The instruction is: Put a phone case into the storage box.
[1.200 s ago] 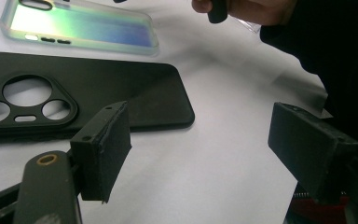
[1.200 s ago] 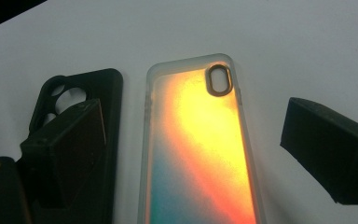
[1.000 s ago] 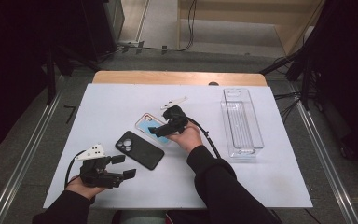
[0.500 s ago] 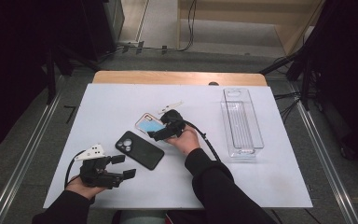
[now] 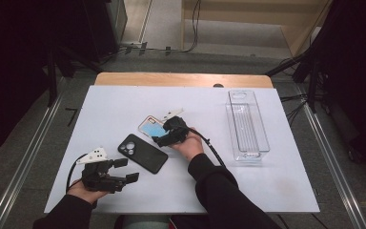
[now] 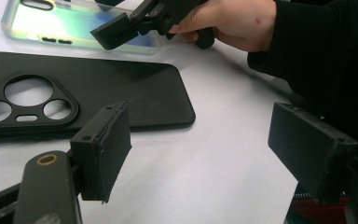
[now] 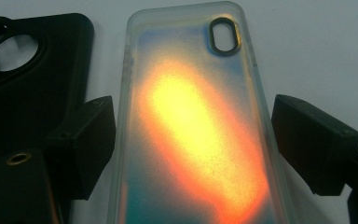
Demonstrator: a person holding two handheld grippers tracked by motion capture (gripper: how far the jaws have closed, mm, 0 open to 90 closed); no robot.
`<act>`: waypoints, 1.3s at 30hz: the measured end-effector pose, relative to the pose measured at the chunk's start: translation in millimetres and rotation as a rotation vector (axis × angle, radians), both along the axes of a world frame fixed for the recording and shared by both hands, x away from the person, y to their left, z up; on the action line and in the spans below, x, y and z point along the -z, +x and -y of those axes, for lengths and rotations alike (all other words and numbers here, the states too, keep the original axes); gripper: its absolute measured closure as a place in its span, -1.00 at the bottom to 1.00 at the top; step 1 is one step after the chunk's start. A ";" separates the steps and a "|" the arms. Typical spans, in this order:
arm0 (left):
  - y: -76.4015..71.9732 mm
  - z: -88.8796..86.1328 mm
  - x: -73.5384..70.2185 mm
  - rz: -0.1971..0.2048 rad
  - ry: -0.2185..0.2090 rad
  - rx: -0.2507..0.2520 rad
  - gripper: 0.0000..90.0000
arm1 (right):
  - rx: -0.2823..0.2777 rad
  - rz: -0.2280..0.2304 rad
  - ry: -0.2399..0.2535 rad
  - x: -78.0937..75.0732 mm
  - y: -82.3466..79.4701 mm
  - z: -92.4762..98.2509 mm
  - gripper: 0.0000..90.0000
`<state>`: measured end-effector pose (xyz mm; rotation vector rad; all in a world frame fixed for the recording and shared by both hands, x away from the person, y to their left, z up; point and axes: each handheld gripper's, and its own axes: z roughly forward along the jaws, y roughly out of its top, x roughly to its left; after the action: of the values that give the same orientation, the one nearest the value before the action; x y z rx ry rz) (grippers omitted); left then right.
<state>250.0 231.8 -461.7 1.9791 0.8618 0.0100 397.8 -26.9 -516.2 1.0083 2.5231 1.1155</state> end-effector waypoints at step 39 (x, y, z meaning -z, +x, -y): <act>1.7 2.9 -5.7 -0.023 0.014 -0.032 -0.52 | -0.024 -0.029 0.102 -63.4 -23.0 47.8 -0.66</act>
<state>251.6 228.9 -456.0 1.9817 0.9105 0.0122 374.8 -74.7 -452.8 1.0286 2.5305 1.2562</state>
